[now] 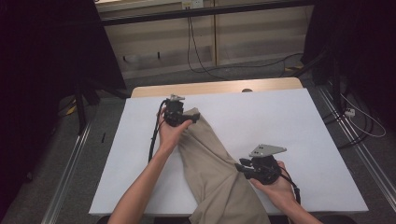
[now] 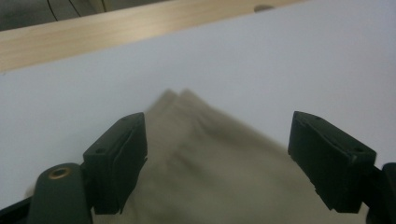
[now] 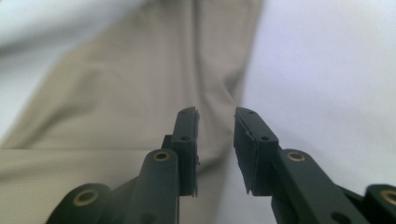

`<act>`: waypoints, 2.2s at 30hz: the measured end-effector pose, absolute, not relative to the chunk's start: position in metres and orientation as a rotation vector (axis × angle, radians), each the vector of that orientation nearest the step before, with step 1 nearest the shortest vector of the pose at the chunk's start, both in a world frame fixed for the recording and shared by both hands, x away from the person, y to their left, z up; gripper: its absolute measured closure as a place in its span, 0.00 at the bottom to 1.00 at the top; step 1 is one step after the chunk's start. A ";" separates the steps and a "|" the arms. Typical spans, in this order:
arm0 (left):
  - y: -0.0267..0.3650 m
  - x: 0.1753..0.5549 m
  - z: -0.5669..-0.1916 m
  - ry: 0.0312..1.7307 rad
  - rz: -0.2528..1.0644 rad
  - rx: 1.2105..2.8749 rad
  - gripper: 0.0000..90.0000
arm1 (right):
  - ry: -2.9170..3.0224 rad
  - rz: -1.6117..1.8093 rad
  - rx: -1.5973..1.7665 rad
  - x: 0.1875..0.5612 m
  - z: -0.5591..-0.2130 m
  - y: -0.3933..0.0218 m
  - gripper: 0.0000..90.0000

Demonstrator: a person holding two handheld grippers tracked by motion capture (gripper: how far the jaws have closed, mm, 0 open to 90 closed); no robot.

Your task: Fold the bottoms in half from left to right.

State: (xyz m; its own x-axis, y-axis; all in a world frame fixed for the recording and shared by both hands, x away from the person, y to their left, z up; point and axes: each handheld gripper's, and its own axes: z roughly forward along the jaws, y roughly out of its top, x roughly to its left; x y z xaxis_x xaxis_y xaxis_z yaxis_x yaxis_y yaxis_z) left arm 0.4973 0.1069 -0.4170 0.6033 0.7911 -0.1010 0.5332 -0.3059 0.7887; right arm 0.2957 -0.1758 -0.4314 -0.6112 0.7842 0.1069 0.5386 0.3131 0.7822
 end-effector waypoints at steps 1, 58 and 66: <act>0.113 0.486 -0.417 1.027 0.409 2.015 0.22 | 2.305 1.220 1.166 0.292 -0.427 -0.173 0.79; 0.095 0.252 -0.444 0.473 0.171 2.375 0.49 | 2.489 1.152 1.133 0.233 -0.441 -0.191 0.84; 0.092 0.251 -0.444 0.424 0.181 2.378 0.74 | 2.422 1.076 1.185 0.271 -0.443 -0.185 0.65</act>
State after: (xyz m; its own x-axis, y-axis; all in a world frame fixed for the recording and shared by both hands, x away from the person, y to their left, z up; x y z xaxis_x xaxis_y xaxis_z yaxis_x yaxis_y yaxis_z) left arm 0.2514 0.0919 -0.4438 0.9366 0.3502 0.0128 0.2520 -0.6984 0.6699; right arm 0.2711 -0.1851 -0.4434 -0.6432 0.7590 0.1012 0.5838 0.4006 0.7062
